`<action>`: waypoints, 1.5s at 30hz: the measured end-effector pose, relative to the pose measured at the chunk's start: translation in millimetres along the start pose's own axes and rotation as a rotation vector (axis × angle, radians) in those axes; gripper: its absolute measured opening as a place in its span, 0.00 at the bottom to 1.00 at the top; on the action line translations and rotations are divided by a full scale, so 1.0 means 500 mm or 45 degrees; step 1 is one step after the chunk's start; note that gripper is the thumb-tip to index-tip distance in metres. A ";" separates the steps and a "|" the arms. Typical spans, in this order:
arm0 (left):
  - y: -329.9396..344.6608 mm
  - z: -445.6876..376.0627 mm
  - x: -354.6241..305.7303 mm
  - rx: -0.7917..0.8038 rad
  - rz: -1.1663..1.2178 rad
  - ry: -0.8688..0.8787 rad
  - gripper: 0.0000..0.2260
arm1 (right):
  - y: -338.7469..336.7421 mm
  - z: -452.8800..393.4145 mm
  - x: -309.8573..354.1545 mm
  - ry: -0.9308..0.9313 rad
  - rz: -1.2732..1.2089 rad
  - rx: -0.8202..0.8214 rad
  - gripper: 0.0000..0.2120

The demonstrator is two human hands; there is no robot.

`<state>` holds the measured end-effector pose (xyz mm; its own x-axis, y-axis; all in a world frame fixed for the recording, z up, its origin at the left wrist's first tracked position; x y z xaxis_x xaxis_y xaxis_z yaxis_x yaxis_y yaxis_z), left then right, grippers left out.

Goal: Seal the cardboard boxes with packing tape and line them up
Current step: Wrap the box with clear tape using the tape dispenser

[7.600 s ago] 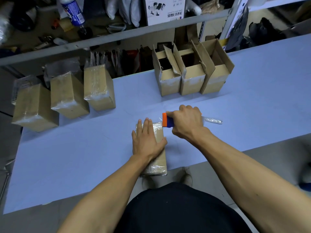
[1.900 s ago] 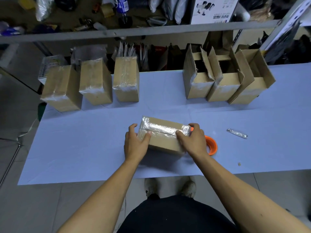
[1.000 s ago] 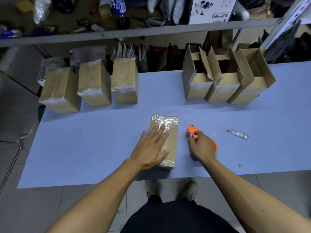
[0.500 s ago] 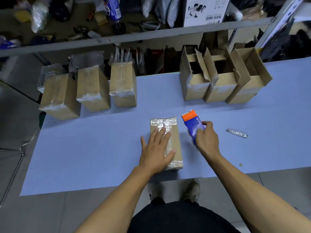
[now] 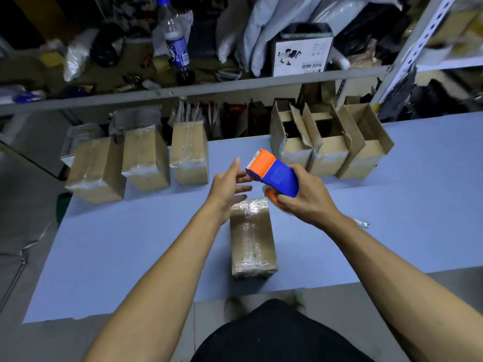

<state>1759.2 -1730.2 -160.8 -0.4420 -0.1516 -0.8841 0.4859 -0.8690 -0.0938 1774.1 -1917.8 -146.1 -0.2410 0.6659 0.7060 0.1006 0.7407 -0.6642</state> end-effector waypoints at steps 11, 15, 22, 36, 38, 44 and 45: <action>-0.036 0.003 -0.041 0.237 0.022 -0.123 0.18 | 0.003 -0.001 0.020 -0.140 -0.066 0.122 0.22; -0.040 0.011 -0.046 0.205 -0.055 0.008 0.19 | 0.010 -0.002 0.011 -0.181 -0.015 0.119 0.22; -0.040 0.000 -0.028 0.080 -0.234 0.210 0.12 | 0.015 -0.021 0.006 -0.421 0.431 0.116 0.22; -0.059 -0.038 -0.005 -0.033 -0.669 0.553 0.11 | 0.038 -0.019 0.002 -0.469 0.212 0.280 0.29; -0.061 -0.038 0.000 -0.069 -0.788 0.663 0.11 | 0.045 -0.018 -0.003 -0.483 0.235 0.298 0.31; -0.060 -0.045 0.031 -0.131 -0.540 0.476 0.11 | 0.044 -0.025 -0.001 -0.529 0.304 0.267 0.35; -0.057 -0.045 0.036 -0.134 -0.499 0.441 0.11 | 0.046 -0.027 -0.001 -0.526 0.307 0.273 0.35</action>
<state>1754.5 -1697.3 -184.4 -0.3396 0.3549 -0.8711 0.4147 -0.7747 -0.4773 1789.6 -1900.0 -158.7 -0.6004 0.6923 0.4002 0.0104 0.5072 -0.8618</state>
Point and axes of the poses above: each hand's wrist, its own z-axis away from the middle knuckle, its own y-axis out of the palm, x = y × z, the point moved 3 cm from there along -z, towards the middle knuckle, and after that the axes turned 15 degrees about -x, right-handed, at the moved point
